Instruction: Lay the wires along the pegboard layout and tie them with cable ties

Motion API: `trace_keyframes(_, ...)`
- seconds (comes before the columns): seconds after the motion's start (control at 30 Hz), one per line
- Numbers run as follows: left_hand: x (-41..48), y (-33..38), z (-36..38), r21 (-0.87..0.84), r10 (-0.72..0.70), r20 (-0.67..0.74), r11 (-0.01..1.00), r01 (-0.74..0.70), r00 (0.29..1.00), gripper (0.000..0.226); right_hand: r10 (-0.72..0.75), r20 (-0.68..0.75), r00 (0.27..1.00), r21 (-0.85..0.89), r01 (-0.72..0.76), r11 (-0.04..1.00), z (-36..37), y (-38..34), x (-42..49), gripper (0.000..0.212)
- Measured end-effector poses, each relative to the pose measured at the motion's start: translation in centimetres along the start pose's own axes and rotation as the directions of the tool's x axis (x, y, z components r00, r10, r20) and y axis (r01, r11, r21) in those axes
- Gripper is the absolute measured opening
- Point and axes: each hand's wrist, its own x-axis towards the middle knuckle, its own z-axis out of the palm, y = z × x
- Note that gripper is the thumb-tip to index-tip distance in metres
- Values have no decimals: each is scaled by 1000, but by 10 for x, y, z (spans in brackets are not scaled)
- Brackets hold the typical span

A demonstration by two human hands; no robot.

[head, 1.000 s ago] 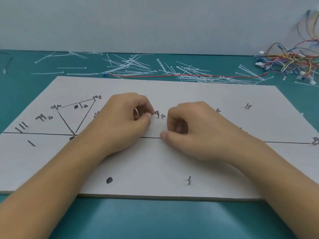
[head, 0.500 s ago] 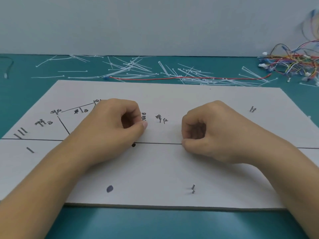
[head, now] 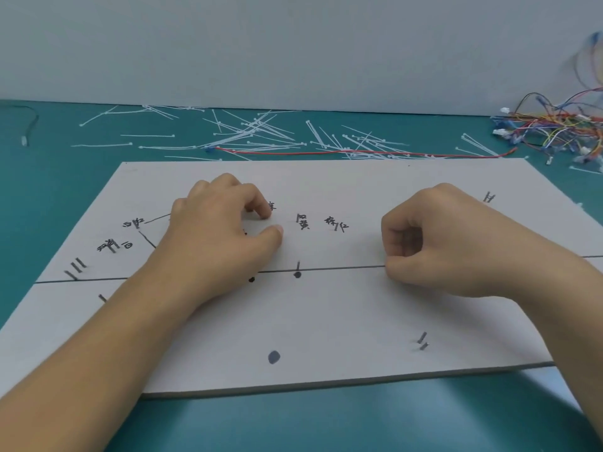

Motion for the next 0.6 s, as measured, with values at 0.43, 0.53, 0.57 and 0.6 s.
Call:
trace_keyframes(0.43,2,-4,4,-95,60,-51,993,-65,997,11,23,78,997,2,-24,1000,-3,-8,-9,9)
trace_keyframes(0.53,1,-5,6,-95,65,-65,993,-71,996,11,7,101,995,-6,-6,1000,-1,-7,-11,6)
trace_keyframes(0.57,0,-5,6,-92,66,-71,993,-72,995,11,-8,116,993,-6,9,1000,-3,-7,-12,4)
trace_keyframes(0.6,0,-6,6,-92,67,-73,993,-74,995,11,-18,110,994,30,15,999,-9,-7,-13,4)
